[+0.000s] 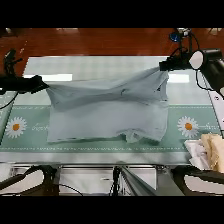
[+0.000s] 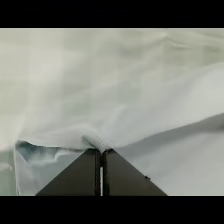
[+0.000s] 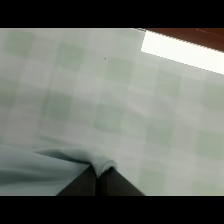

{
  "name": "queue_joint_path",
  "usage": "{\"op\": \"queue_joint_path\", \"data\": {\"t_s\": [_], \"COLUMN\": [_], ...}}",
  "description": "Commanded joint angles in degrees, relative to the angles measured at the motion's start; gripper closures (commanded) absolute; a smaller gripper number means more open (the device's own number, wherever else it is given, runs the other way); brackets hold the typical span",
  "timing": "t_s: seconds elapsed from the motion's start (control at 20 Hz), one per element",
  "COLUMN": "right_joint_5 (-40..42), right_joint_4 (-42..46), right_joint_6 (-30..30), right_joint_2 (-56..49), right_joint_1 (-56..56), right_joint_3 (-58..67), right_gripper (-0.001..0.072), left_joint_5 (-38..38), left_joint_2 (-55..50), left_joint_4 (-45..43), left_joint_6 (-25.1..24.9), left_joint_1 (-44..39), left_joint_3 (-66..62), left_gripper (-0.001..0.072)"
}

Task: Fold the shirts.

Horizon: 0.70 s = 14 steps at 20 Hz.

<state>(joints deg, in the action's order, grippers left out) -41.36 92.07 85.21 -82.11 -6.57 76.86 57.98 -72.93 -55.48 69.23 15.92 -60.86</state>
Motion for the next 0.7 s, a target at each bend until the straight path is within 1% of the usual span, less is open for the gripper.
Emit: {"op": "queue_joint_path", "data": {"t_s": [0.0,0.05,0.1,0.15,0.2,0.25,0.3,0.35,0.4,0.5,0.55,0.6,0.65], "right_joint_5": [2.5,2.4,2.7,3.1,2.3,0.5,-2.9,-7.1,-12.3,-20.2,-24.1,-26.4,-26.5], "right_joint_4": [-5.2,-7.0,-8.4,-8.6,-7.5,-5.9,-3.9,-2.3,-0.2,7.1,11.5,13.4,10.4], "right_joint_6": [2.3,2.7,2.7,2.7,2.7,2.7,2.7,2.7,2.7,2.7,2.6,1.4,-0.5], "right_joint_2": [-3.4,-3.8,-3.8,-3.3,-2.1,-0.6,1.7,4.1,7.0,12.1,13.8,15.0,16.0], "right_joint_1": [0.0,0.0,0.0,0.0,0.1,0.3,0.7,1.0,1.5,3.0,4.3,6.4,10.0], "right_joint_3": [0.0,0.0,0.0,0.0,0.5,1.5,2.9,4.4,5.8,6.3,6.0,5.0,3.1], "right_gripper": [0.0688,0.0686,0.0675,0.0574,0.0497,0.0392,0.0233,0.0152,0.0151,0.0153,0.0156,0.0159,0.0159], "left_joint_5": [-3.3,-1.5,0.2,2.3,5.7,10.4,16.2,21.1,25.3,33.1,37.2,39.4,39.6], "left_joint_2": [-5.2,-5.9,-6.2,-6.1,-5.9,-5.7,-5.5,-5.0,-4.1,-1.9,-1.1,-0.2,1.1], "left_joint_4": [0.0,0.0,-0.1,-0.5,-2.0,-4.3,-7.1,-9.7,-11.6,-14.4,-16.3,-16.8,-15.6], "left_joint_6": [-1.2,-1.1,-1.1,-1.1,-1.1,-1.1,-0.9,2.3,6.3,7.1,7.1,7.1,7.1], "left_joint_1": [-0.5,-0.5,-0.3,0.5,1.8,3.7,6.3,9.0,12.0,16.6,18.3,19.8,21.0], "left_joint_3": [0.0,0.0,0.0,-0.5,-2.1,-4.7,-7.8,-10.4,-12.1,-12.0,-10.7,-8.6,-5.2], "left_gripper": [0.0684,0.0651,0.0515,0.0356,0.0269,0.0248,0.0249,0.0249,0.0249,0.0247,0.0199,0.0127,0.0090]}}
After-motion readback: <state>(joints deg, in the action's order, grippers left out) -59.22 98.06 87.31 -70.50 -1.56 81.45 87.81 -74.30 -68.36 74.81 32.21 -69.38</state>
